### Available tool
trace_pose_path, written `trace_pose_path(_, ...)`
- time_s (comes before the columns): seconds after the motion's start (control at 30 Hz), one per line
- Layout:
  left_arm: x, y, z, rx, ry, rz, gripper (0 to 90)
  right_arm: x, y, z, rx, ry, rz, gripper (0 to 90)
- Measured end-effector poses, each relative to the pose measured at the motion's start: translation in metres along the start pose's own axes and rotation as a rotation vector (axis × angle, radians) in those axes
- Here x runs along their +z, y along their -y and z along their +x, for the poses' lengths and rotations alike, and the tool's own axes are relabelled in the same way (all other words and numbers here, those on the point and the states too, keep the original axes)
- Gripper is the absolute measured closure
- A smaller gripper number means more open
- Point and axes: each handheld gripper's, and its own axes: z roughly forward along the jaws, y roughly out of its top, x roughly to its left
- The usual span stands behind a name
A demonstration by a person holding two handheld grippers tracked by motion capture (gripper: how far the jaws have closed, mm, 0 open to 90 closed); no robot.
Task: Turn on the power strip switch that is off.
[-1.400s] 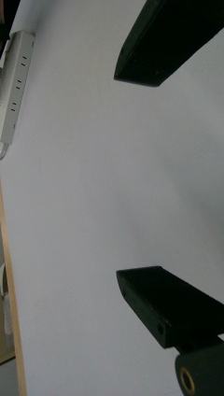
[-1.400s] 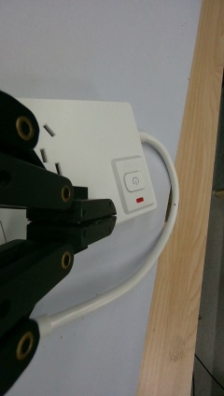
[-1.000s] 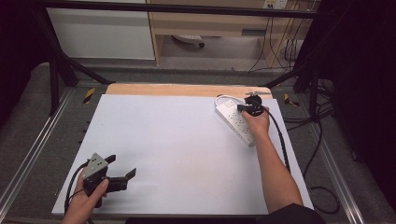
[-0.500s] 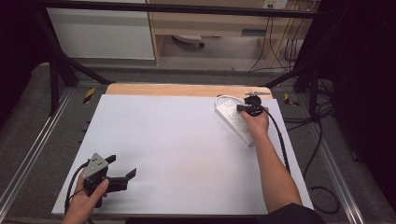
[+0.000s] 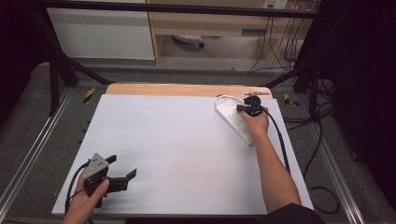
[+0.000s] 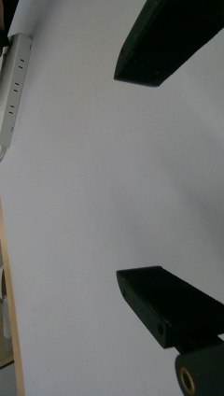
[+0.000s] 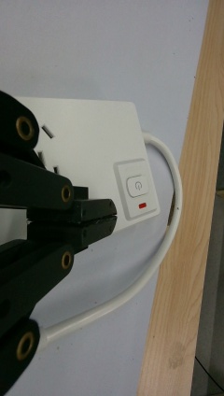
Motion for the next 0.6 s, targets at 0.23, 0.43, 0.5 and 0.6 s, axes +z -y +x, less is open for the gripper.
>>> trace_pose_path(0.23,0.0003,-0.0001,-0.0001,0.002,0.001,0.001,5.3,-0.0002,-0.0002,0.0013,-0.006,0.004,0.006,90.0)
trace_pose_path(0.43,0.0001,-0.0001,0.0,0.001,-0.001,0.0,5.3,0.0003,-0.0005,0.0008,-0.011,0.002,0.009,90.0)
trace_pose_path(0.5,0.0001,-0.0001,0.0,0.001,-0.001,0.001,5.3,0.0004,-0.0011,0.0008,-0.011,0.001,0.014,90.0)
trace_pose_path(0.6,0.0001,-0.0001,-0.0003,0.001,0.002,-0.001,5.3,0.0016,-0.0004,0.0015,-0.014,0.002,0.02,90.0)
